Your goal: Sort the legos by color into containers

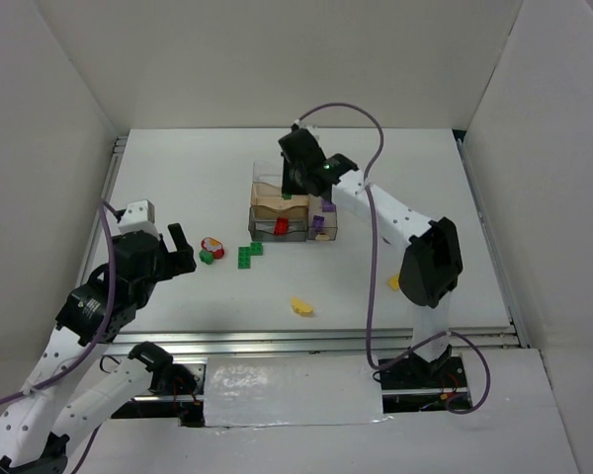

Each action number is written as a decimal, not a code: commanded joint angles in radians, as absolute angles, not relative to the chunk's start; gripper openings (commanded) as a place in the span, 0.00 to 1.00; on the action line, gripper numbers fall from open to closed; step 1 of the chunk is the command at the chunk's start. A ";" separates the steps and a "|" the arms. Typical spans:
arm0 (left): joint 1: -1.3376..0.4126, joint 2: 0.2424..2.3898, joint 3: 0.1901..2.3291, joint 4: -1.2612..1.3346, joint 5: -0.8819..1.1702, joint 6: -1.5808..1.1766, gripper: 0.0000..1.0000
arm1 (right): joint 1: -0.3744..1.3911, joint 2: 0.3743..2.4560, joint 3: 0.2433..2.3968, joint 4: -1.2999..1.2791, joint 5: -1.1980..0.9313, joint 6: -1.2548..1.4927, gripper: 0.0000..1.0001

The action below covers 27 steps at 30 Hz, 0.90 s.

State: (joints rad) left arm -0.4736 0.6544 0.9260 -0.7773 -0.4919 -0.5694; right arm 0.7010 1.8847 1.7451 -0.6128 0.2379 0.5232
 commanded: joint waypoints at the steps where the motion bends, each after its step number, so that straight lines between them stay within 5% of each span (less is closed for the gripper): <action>1: -0.459 0.657 0.923 -0.726 -0.473 -0.537 1.00 | 0.649 2.030 1.946 -0.698 0.255 0.471 0.13; 7: -0.446 0.658 0.920 -0.721 -0.463 -0.534 1.00 | 0.582 2.227 2.213 -0.784 0.265 0.457 0.14; 14: -0.430 0.670 0.920 -0.709 -0.427 -0.517 1.00 | 0.555 2.244 2.172 -0.729 0.226 0.451 0.22; 19: -0.413 0.672 0.919 -0.707 -0.417 -0.512 1.00 | 0.555 2.243 2.169 -0.733 0.210 0.445 0.67; 27: -0.403 0.669 0.919 -0.703 -0.414 -0.512 1.00 | 0.646 2.085 2.062 -0.716 0.227 0.457 0.74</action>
